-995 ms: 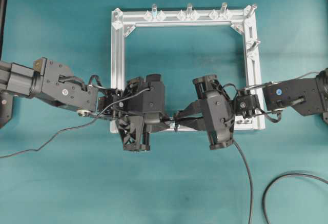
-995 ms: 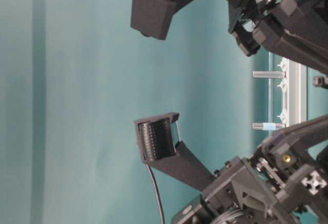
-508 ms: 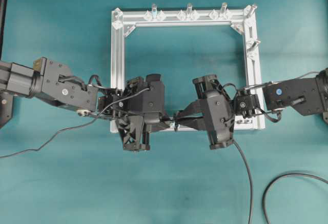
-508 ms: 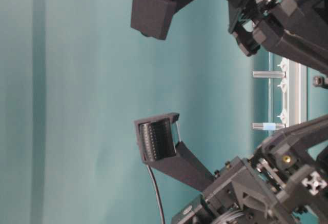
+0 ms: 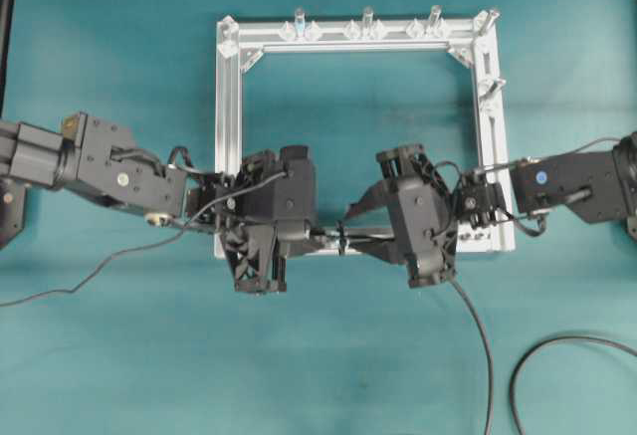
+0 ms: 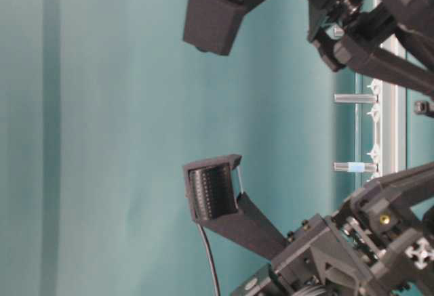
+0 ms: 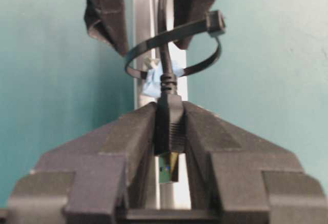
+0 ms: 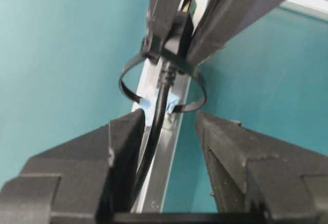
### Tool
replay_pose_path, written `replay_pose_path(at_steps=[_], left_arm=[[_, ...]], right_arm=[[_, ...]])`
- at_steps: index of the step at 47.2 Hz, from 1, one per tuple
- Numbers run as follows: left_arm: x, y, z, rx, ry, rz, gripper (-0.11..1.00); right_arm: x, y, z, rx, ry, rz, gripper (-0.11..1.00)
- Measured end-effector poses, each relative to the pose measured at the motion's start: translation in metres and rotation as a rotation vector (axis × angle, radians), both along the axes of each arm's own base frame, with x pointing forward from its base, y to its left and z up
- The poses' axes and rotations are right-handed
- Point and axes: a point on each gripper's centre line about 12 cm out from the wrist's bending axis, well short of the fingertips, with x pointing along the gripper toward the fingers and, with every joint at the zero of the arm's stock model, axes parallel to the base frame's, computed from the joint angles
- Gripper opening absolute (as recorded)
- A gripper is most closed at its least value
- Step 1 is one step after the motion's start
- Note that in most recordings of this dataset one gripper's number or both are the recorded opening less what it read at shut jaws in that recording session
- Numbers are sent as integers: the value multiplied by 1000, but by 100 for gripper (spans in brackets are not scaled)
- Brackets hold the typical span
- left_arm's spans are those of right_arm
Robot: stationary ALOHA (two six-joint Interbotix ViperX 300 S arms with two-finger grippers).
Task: Insert the wire through the string loop located in the center.
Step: 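Open the right gripper and release the cable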
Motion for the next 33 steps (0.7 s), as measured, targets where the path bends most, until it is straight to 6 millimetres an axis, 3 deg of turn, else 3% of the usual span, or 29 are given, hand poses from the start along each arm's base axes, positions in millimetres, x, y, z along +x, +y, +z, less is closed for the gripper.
replay_pose_path(at_steps=[13,33], left_arm=[[0,-1,0,-1,0,0,19],[-4,0,4,0,14,-3,19]], right_arm=[[-1,0,1,-1,0,1,49],[-19,-2,13,-4,-2,-2,49]])
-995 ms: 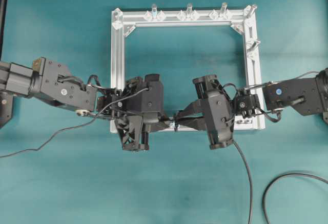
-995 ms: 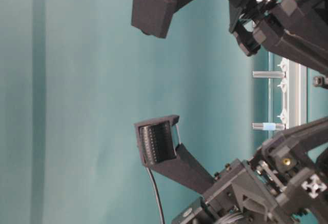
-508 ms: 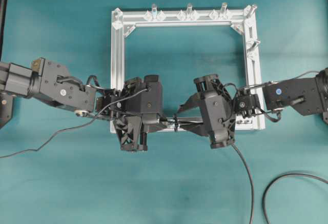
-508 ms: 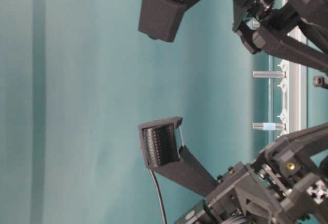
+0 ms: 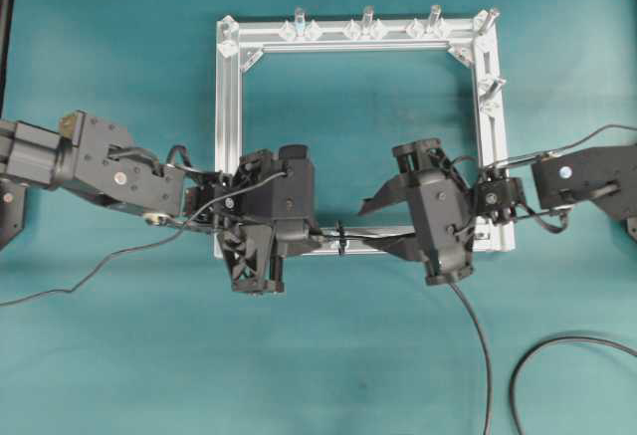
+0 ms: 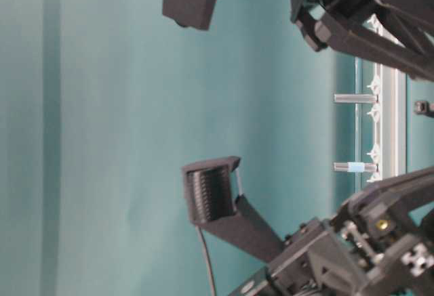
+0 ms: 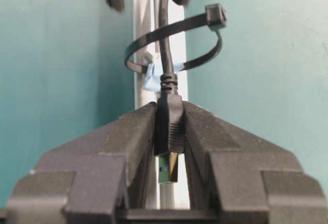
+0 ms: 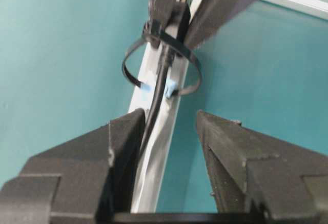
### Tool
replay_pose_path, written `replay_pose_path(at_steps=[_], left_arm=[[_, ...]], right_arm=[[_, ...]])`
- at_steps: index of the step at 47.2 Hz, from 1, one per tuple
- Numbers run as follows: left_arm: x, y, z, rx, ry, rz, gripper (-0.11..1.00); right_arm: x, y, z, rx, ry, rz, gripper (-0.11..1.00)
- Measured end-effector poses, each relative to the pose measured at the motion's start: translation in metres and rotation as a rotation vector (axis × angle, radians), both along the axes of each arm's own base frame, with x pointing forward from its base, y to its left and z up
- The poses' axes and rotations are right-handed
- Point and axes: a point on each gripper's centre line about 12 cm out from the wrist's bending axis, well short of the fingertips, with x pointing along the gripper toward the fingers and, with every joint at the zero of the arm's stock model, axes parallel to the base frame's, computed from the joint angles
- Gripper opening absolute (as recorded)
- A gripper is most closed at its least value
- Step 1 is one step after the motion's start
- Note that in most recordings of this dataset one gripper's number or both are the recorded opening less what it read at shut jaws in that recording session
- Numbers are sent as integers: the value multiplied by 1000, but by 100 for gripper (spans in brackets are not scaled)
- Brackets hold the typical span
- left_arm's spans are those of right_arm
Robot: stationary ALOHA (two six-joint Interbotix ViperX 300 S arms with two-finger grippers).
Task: Insert the wire through the string loop located in the center.
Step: 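Open the right gripper and release the cable, then pull the plug leftward with the left gripper, drawing cable through the loop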
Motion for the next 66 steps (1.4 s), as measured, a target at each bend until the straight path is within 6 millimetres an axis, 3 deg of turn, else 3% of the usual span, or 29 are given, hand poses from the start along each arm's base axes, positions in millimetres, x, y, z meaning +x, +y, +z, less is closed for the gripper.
replay_pose_path(at_steps=[26,66], left_arm=[[-42,6,21,-1,6,3,13],[-94,11,30,-21,61,22,13]], right_arm=[[-24,-2,10,-1,0,-3,49],[-28,-3,11,-1,-2,-3,49]])
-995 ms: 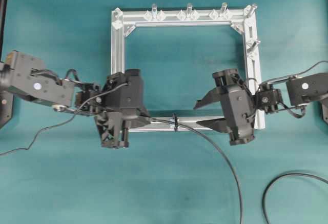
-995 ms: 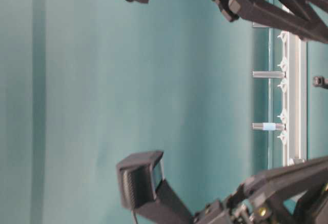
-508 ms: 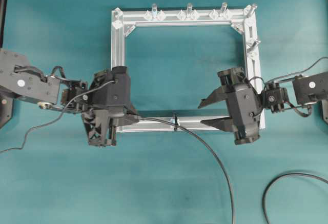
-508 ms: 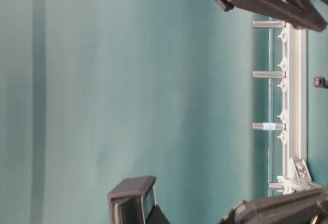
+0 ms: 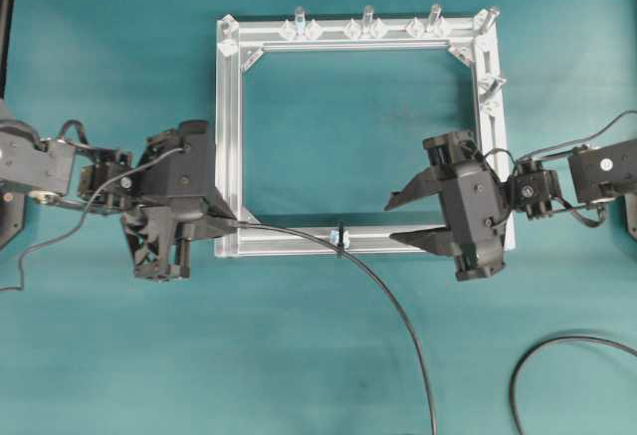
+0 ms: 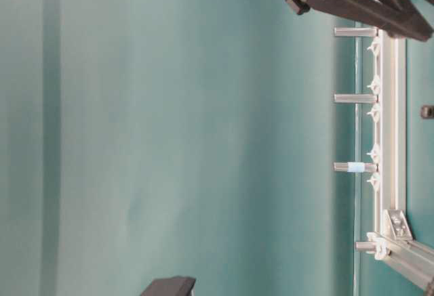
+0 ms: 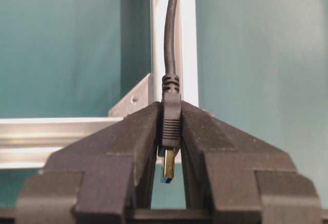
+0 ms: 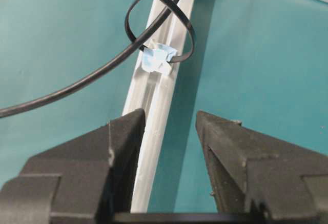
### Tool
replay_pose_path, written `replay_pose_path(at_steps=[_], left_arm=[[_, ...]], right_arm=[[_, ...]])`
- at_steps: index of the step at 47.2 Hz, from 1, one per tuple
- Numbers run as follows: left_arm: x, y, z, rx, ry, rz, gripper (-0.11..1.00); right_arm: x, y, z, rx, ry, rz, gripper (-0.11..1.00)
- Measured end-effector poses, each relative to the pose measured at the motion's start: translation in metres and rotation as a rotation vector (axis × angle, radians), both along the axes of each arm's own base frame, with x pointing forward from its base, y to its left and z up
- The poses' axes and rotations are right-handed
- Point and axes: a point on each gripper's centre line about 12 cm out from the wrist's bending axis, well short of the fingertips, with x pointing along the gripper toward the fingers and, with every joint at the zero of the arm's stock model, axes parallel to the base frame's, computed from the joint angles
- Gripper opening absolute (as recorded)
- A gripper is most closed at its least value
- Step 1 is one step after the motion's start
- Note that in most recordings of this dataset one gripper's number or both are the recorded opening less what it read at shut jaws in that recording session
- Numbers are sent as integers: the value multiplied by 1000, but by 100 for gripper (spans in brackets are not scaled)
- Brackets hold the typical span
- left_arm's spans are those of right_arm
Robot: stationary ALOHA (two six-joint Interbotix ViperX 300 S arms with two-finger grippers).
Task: Insert the wire through the string loop located in the center.
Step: 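Pull the plug leftward with the left gripper, drawing cable through the loop, then open the left gripper, releasing the plug, and back both grippers away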
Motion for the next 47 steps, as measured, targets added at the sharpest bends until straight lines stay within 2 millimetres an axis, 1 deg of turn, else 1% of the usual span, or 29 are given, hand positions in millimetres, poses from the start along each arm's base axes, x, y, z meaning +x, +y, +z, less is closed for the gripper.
replay_pose_path(at_steps=[15,24,33,38,47], left_arm=[[-22,2,1,-9,24,10,13],[-29,2,2,-12,26,10,13],[-33,3,-2,-10,38,10,13],[-37,1,-9,-13,62,11,13],[-50,-3,-34,-41,129,36,13]], right_arm=[[0,0,0,0,0,0,49],[0,0,0,0,0,0,49],[0,0,0,0,0,0,49],[0,0,0,0,0,0,49],[0,0,0,0,0,0,49]])
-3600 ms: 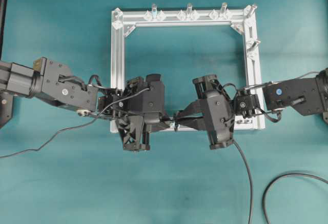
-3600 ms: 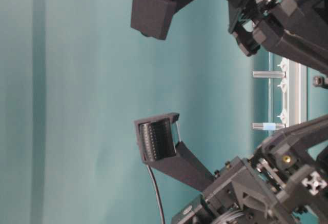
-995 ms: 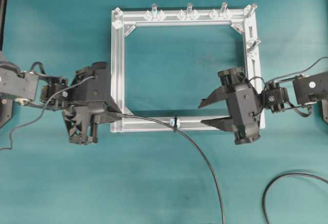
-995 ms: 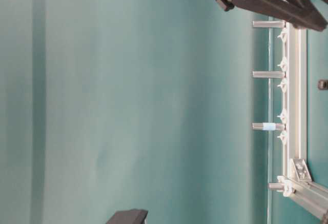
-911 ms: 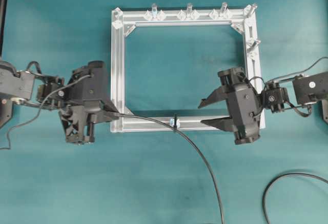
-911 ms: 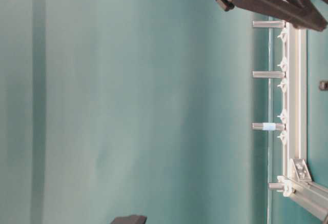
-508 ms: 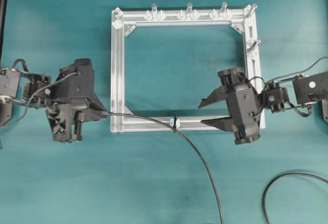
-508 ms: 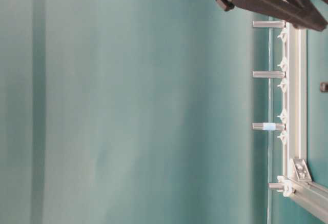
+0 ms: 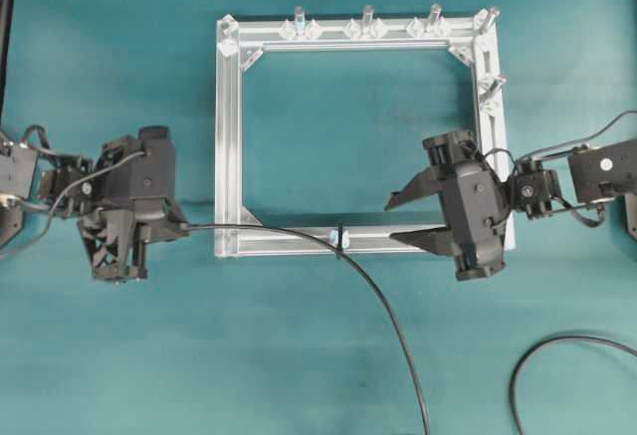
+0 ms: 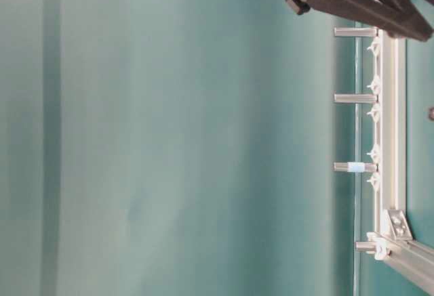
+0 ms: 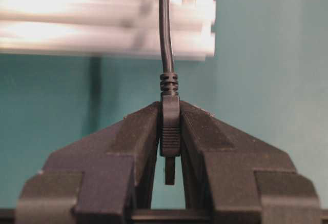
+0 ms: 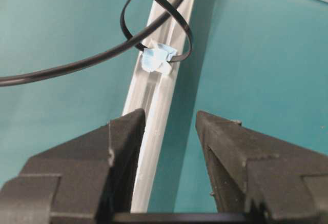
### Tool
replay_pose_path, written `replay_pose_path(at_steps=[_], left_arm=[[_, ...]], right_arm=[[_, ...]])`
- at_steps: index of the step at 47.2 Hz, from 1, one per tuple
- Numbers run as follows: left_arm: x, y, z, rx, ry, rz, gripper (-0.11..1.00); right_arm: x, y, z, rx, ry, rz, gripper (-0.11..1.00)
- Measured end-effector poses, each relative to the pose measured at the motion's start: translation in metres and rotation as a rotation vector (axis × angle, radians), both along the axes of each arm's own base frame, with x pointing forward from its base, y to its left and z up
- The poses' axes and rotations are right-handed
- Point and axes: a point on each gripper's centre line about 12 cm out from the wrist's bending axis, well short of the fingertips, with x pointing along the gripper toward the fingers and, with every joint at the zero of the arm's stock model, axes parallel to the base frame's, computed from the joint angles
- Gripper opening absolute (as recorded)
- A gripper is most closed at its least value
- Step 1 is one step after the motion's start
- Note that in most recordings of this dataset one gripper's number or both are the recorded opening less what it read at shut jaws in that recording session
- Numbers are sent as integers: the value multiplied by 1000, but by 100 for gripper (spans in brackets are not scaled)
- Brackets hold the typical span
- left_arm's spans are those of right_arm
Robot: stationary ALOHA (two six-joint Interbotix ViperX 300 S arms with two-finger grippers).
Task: Insert the wire through the string loop located in the center.
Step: 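Open the left gripper, releasing the plug, and back both grippers away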
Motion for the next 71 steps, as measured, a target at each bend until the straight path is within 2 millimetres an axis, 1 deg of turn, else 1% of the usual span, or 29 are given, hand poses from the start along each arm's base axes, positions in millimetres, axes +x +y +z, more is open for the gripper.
replay_pose_path(at_steps=[7,24,33,45,47,53,55,56,60,71], left_arm=[[-2,-2,-7,-24,-10,25,13],[2,-3,-17,-28,-14,35,13],[2,-3,-19,-27,-6,35,13],[4,-3,-16,-29,-12,36,13],[5,-4,-16,-29,-14,34,16],[8,-4,-14,-29,-9,34,54],[9,-4,-13,-29,-8,34,64],[9,-4,-12,-28,-9,32,65],[11,-5,-10,-28,-14,29,59],[13,-5,-7,-29,-26,28,59]], right_arm=[[0,0,0,0,0,0,49],[0,0,0,0,0,0,49],[0,0,0,0,0,0,49],[0,0,0,0,2,0,49],[0,0,0,0,0,0,49],[0,0,0,0,0,0,49],[0,0,0,-1,0,1,49],[0,0,0,-1,0,1,49],[0,0,0,0,2,0,49],[0,0,0,0,0,0,49]])
